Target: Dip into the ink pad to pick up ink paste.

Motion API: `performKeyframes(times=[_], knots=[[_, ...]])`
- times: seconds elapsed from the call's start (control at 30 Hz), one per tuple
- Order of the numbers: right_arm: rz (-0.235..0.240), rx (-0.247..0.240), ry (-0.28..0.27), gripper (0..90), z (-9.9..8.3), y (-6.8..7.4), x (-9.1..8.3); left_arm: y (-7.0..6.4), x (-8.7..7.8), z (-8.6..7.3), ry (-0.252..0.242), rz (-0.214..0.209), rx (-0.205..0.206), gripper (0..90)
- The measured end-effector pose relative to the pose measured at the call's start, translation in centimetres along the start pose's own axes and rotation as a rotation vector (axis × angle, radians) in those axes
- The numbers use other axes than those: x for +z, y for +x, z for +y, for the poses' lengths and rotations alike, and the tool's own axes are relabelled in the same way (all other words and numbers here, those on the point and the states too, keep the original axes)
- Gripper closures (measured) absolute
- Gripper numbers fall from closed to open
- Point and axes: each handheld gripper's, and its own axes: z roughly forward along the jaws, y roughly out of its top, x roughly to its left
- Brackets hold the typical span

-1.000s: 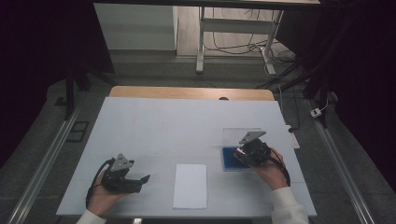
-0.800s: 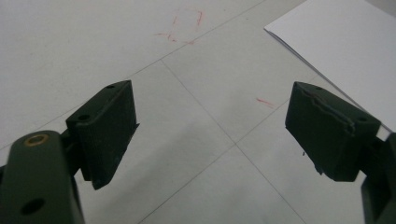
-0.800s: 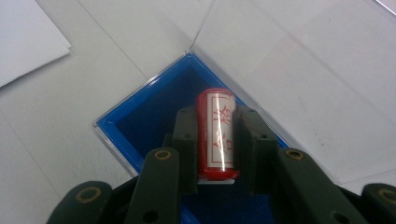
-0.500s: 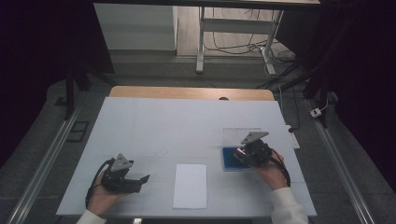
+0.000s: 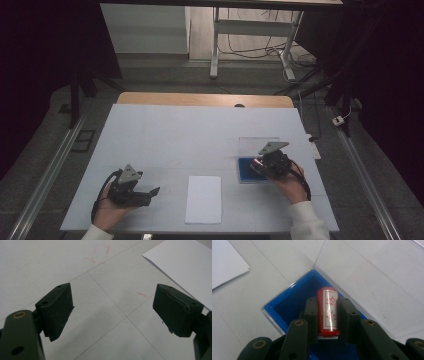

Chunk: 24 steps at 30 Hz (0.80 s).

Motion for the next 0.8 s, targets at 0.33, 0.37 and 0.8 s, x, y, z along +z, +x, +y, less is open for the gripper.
performKeyframes(times=[0.33, 0.37, 0.8], knots=[[0.044, -0.013, -0.138, 70.1, 1.4, -0.1, -3.1, 0.4, -0.1, -0.1, -0.004, 0.006, -0.009, 16.8], [0.044, -0.017, -0.139, 70.0, 1.5, 0.1, -3.3, 0.4, -0.1, -0.2, -0.002, 0.007, -0.01, 16.8], [0.05, 0.039, -0.163, 69.9, 0.8, -0.3, -3.9, 0.4, -0.3, -0.3, -0.006, 0.015, -0.009, 16.8]])
